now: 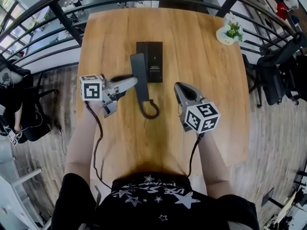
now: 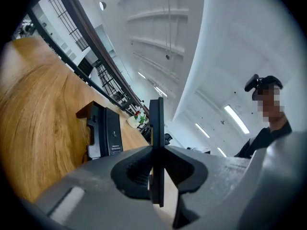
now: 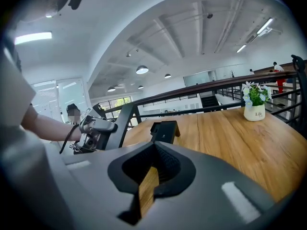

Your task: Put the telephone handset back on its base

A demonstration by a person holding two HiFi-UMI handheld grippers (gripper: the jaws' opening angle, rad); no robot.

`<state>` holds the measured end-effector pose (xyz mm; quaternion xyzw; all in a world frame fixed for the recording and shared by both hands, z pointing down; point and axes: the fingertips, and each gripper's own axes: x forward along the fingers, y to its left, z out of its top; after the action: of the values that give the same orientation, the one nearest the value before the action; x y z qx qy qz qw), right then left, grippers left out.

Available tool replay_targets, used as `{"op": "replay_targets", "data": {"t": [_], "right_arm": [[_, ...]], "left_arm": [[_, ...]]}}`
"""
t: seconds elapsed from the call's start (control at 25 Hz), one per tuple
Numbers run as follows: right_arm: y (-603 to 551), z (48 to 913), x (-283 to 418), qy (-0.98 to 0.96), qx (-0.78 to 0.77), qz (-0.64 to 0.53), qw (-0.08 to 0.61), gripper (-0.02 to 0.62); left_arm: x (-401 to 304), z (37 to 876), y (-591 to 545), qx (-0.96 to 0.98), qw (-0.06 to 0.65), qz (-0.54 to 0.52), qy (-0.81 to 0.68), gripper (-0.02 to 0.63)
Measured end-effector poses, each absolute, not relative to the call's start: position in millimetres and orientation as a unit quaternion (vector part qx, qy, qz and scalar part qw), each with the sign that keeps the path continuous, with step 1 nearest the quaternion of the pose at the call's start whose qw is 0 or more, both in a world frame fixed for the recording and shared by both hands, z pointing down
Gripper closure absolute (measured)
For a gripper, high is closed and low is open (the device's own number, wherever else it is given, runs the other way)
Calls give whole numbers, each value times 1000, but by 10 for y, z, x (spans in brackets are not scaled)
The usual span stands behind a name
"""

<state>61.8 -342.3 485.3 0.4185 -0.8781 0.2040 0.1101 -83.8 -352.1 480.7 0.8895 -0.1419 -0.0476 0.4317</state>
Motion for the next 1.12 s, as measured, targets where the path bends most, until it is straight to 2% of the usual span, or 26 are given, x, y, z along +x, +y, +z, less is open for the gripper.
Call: {"op": "replay_targets", "data": {"t": [0.36, 1.12], "right_arm": [[-3696, 5109, 588, -876, 413, 217, 126, 594], [-3947, 5405, 640, -870, 413, 236, 128, 594]], "left_arm": [[-796, 5057, -3934, 892, 439, -9, -106, 531], [-791, 5362, -4423, 891, 446, -16, -87, 531]]}}
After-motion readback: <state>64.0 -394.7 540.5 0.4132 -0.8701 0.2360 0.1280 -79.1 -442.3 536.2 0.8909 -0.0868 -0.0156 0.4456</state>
